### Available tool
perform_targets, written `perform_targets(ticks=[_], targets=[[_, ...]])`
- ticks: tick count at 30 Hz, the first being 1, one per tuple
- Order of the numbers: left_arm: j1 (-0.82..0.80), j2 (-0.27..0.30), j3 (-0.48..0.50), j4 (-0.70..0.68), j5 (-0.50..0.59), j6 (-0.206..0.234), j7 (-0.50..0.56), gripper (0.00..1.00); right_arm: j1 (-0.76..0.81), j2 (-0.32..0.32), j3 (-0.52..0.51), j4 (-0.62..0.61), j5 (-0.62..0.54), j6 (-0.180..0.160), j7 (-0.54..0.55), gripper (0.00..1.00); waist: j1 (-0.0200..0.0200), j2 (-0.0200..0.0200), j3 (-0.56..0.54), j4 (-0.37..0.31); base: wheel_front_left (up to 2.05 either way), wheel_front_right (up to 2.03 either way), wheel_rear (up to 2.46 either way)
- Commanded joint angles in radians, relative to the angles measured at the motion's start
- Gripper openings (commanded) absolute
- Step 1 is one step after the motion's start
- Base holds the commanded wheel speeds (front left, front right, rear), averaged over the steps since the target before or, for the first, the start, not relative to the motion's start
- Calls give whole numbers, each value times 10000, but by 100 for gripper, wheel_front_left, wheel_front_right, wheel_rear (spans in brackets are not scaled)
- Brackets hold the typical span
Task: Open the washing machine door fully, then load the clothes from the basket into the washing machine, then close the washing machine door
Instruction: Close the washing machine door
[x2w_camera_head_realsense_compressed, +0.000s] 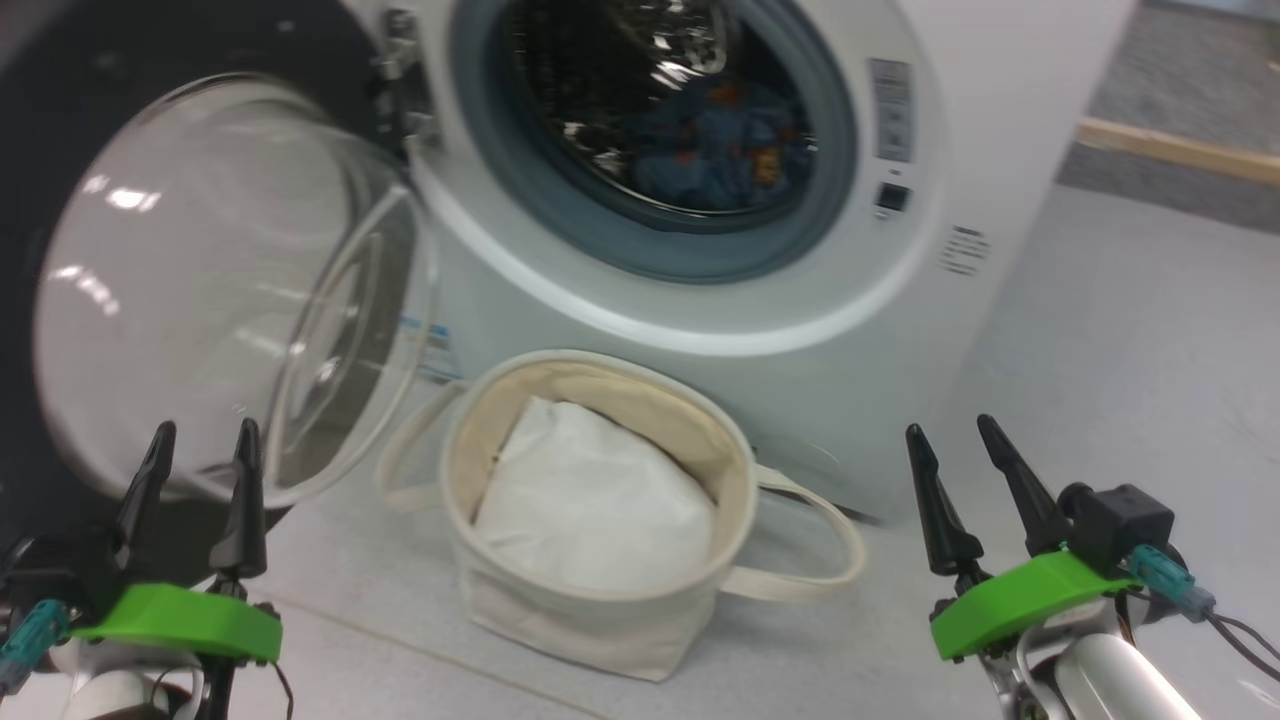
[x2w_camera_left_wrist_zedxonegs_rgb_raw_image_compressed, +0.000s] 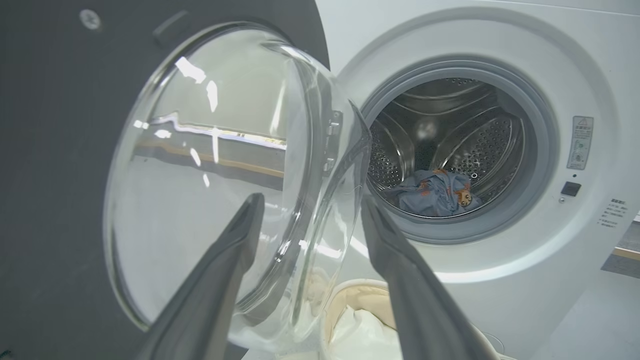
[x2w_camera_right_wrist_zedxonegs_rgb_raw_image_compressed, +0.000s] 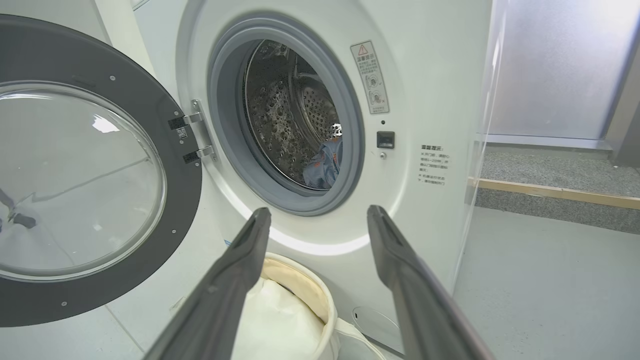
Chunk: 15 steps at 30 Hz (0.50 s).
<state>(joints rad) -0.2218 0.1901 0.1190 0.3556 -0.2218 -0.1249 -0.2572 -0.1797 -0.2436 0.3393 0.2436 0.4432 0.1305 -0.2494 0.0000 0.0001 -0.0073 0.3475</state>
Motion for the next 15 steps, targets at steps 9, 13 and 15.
perform_targets(ticks=[9,13,15], targets=[[108,48,982,-653,40,-56,-46,100,-611,-31,520,-102,127,2,-124,100,0,-1,-17,1513,0,0,0],[416,-126,1415,-986,17,-56,-46,100,-1206,-107,1087,117,275,2,-124,100,0,-1,187,1676,0,0,0],[549,-181,1582,-1106,34,-57,-46,100,-1429,-129,1309,212,358,2,-124,100,0,-1,237,1722,0,0,0]])
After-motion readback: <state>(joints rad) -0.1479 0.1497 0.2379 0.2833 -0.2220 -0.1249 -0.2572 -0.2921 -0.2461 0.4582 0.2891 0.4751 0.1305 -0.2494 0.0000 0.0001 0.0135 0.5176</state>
